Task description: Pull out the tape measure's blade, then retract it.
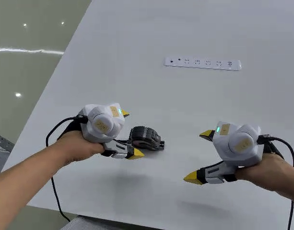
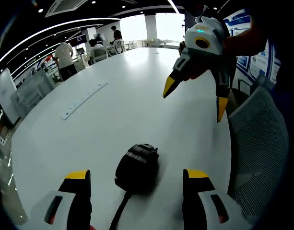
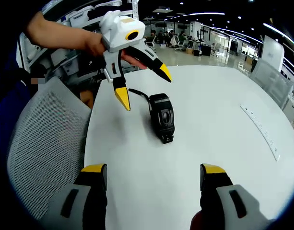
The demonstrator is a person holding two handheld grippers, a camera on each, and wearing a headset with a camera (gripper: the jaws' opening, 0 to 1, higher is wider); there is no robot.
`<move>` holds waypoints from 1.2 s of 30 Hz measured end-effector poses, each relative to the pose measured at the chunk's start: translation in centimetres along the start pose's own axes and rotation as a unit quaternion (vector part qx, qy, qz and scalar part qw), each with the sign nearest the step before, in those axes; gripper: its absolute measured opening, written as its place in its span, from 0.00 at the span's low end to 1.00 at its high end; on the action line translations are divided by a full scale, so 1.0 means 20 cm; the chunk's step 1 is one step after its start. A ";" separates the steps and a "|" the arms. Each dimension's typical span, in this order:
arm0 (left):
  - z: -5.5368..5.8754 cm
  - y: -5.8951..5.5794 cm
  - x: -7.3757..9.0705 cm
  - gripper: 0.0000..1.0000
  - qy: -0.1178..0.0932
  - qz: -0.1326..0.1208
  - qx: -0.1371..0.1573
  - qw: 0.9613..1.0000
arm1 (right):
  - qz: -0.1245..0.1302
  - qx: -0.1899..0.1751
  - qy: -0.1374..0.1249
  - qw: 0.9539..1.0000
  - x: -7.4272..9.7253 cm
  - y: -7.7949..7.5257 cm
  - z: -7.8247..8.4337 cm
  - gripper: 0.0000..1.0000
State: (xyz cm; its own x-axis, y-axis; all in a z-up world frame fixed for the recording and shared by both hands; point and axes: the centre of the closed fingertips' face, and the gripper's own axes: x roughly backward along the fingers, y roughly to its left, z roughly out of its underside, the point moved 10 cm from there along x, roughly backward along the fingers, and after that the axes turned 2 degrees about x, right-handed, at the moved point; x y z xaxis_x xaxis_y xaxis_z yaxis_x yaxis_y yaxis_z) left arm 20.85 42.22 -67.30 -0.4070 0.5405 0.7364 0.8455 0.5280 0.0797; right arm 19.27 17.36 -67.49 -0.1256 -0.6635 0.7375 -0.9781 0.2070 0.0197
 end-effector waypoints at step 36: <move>0.00 0.04 -0.20 0.58 0.046 0.042 -0.095 0.994 | -0.042 0.090 -0.015 0.995 -0.41 -0.17 -0.05 0.42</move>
State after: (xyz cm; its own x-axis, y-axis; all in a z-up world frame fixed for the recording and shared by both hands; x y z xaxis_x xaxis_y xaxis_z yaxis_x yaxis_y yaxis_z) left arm 23.18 40.50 -70.13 -0.3069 0.5103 0.8034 0.9285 0.3459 0.1350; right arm 23.81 22.69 -72.90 -0.0448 -0.6949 0.7177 -0.9989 0.0194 -0.0436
